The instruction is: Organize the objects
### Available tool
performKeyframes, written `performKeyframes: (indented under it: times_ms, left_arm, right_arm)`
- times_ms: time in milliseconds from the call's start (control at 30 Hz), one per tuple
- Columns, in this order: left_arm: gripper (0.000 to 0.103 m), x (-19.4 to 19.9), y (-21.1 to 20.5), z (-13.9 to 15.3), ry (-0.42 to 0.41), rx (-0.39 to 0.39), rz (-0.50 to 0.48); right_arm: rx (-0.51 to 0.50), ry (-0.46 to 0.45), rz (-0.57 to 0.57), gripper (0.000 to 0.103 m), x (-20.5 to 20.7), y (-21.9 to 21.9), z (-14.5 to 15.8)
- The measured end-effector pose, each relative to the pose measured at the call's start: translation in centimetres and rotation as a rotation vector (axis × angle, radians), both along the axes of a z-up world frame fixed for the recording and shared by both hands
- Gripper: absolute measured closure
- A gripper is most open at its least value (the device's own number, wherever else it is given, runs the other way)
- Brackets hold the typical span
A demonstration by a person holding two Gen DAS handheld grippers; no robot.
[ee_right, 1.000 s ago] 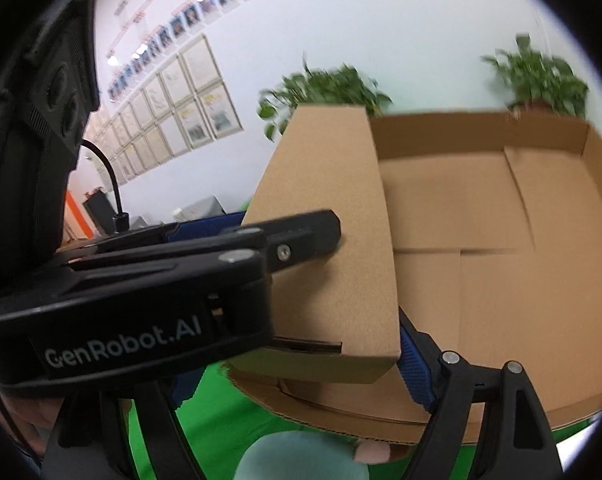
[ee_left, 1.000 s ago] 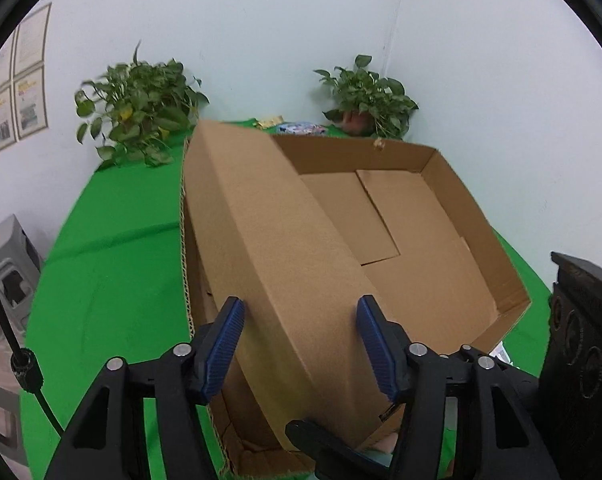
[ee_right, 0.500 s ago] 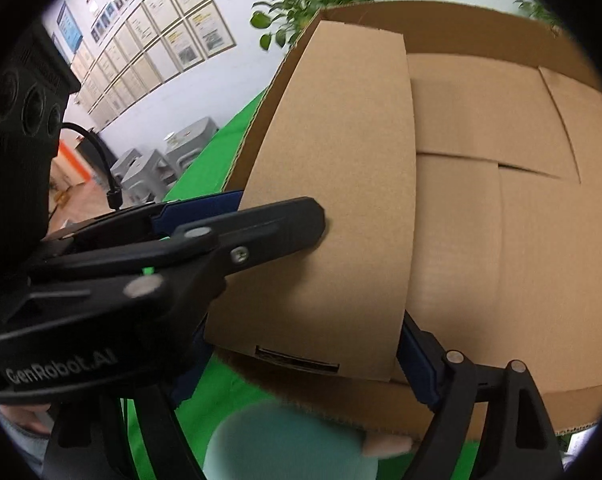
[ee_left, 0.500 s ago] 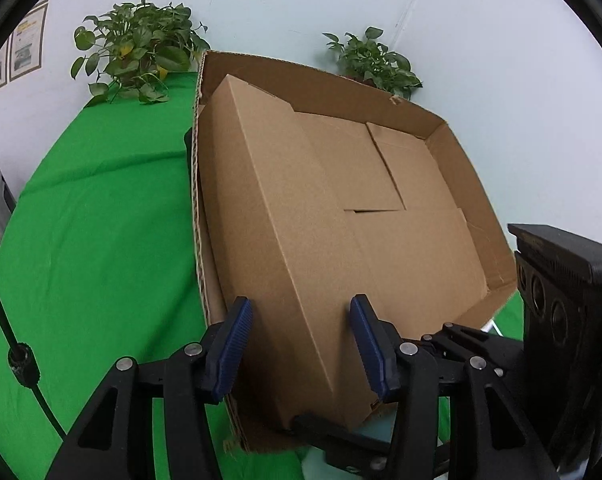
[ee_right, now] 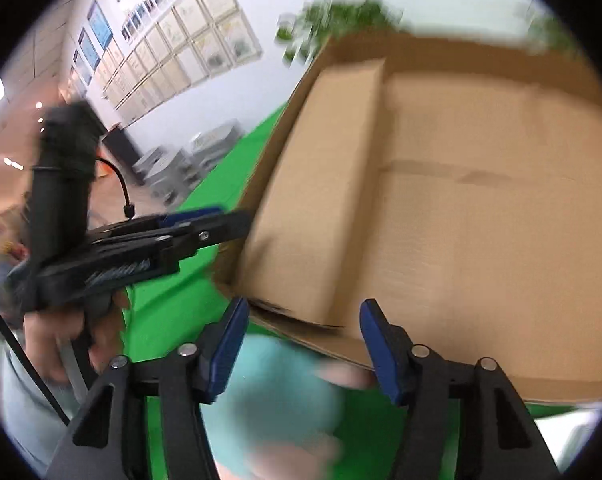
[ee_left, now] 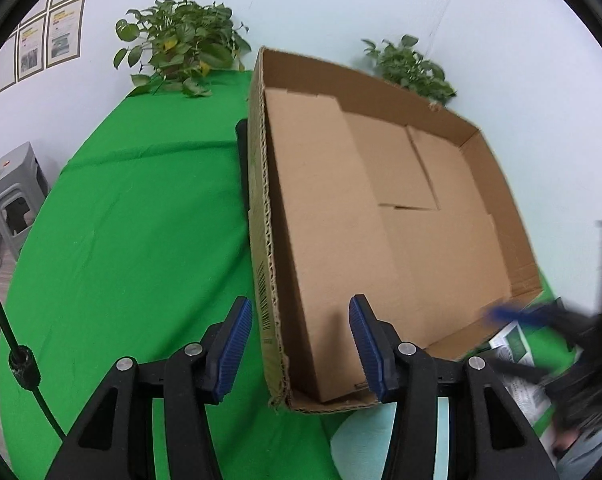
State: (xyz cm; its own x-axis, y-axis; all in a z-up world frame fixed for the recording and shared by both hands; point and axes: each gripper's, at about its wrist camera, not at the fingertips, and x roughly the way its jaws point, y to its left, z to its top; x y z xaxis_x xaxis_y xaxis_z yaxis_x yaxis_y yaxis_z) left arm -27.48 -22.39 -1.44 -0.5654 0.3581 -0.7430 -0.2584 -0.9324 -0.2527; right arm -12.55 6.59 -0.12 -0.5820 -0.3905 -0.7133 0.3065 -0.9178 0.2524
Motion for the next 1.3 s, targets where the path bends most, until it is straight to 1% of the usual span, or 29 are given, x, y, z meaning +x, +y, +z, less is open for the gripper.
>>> performKeyframes:
  times_ms: [33,67,100,133,167,200,267,300,333,367,433,467,533,600,667,700,733,800,833,867,967,1000,1033,1067,1100,1167,1200,1267,1300]
  left_arm:
    - [0.06,-0.3,0.1,-0.3,-0.01,-0.009,0.01]
    - [0.065,-0.6,-0.1,-1.0,-0.034,-0.006,0.021]
    - [0.068,-0.8,-0.1,-1.1,-0.039,0.007,0.022]
    - [0.07,-0.8,-0.2,-1.3,-0.038,0.027,0.024]
    - [0.076,-0.6,-0.3,-1.5,-0.039,0.047,0.023]
    - [0.076,-0.7,-0.2,-1.5,-0.036,0.049,0.026]
    - [0.078,-0.4,0.1,-1.6,-0.026,0.042,0.042]
    - [0.079,-0.4,0.0,-1.6,-0.027,0.041,0.047]
    - [0.08,-0.4,0.0,-1.7,-0.028,0.041,0.052]
    - [0.082,-0.4,0.1,-1.7,-0.03,0.042,0.055]
    - [0.084,-0.3,0.3,-1.7,-0.032,0.038,0.059]
    - [0.085,-0.1,0.4,-1.7,-0.035,0.032,0.065]
    - [0.087,0.4,0.3,-1.9,-0.029,0.039,0.066]
    - [0.092,0.7,0.2,-2.0,-0.029,0.042,0.064]
    - [0.093,1.0,0.1,-2.1,-0.033,0.057,0.065]
    - [0.093,1.1,0.1,-2.2,-0.032,0.054,0.065]
    - [0.093,1.2,0.1,-2.2,-0.032,0.051,0.067]
    - [0.092,1.3,0.2,-2.1,-0.035,0.042,0.076]
    - [0.092,1.5,0.3,-2.1,-0.036,0.032,0.079]
    - [0.092,1.7,0.5,-2.1,-0.031,0.009,0.083]
    - [0.091,2.5,0.6,-2.1,-0.031,-0.018,0.08]
    - [0.09,2.7,0.5,-2.1,-0.033,-0.013,0.078]
    - [0.09,3.1,0.5,-2.1,-0.027,-0.009,0.078]
    - [0.088,3.4,0.4,-1.9,-0.017,-0.009,0.073]
    - [0.085,3.8,0.5,-1.9,-0.011,-0.01,0.07]
    - [0.084,4.7,0.8,-1.4,0.012,-0.035,0.074]
    - [0.079,5.1,1.1,-1.0,0.027,-0.047,0.077]
    - [0.073,6.8,1.8,0.4,0.093,-0.066,0.089]
    - [0.065,7.7,2.2,1.2,0.13,-0.058,0.083]
  right_arm:
    - [0.064,0.059,-0.038,0.028,1.6,2.1,0.9]
    - [0.135,0.11,-0.092,0.024,3.0,4.4,1.6]
    - [0.209,0.147,-0.157,0.022,4.0,7.0,2.0]
    - [0.259,0.157,-0.209,0.022,4.1,8.9,2.2]
    - [0.301,0.151,-0.274,0.022,4.0,11.5,2.2]
    - [0.311,0.133,-0.349,0.022,4.0,15.0,1.9]
    - [0.286,0.059,-0.488,0.026,2.9,20.9,0.5]
    - [0.283,0.01,-0.549,0.043,2.5,23.6,-0.7]
    - [0.286,-0.04,-0.571,0.07,1.9,25.3,-2.1]
    - [0.278,-0.087,-0.563,0.084,1.5,26.5,-3.4]
    - [0.223,-0.128,-0.514,0.098,1.4,27.4,-5.4]
    - [0.24,-0.135,-0.499,0.098,1.5,27.0,-6.0]
    - [0.322,-0.105,-0.493,0.099,2.4,25.9,-6.6]
    - [0.308,-0.115,-0.503,0.1,2.7,26.5,-6.9]
    - [0.268,-0.134,-0.511,0.1,3.5,27.4,-7.4]
    - [0.271,-0.14,-0.506,0.1,3.9,27.6,-7.6]
    - [0.286,-0.14,-0.5,0.1,3.1,26.6,-7.8]
    - [0.303,-0.132,-0.499,0.1,3.3,26.7,-7.9]
    - [0.302,-0.133,-0.505,0.1,1.6,25.3,-7.8]
    - [0.302,-0.131,-0.508,0.099,1.5,25.1,-7.8]
    - [0.307,-0.115,-0.519,0.094,0.6,24.1,-7.2]
    - [0.317,-0.099,-0.52,0.083,0.4,23.4,-6.9]
    - [0.322,-0.069,-0.507,0.064,0.7,22.5,-6.3]
    - [0.324,-0.038,-0.494,0.054,1.3,21.9,-5.3]
    - [0.324,0.014,-0.471,0.041,1.4,21.3,-4.4]
    - [0.303,0.117,-0.412,0.031,2.7,18.8,-2.5]
    - [0.28,0.165,-0.379,0.018,3.6,17.5,-1.3]
    - [0.247,0.24,-0.32,0.015,4.9,14.7,0.0]
    - [0.256,0.222,-0.28,0.013,5.3,12.9,-0.1]
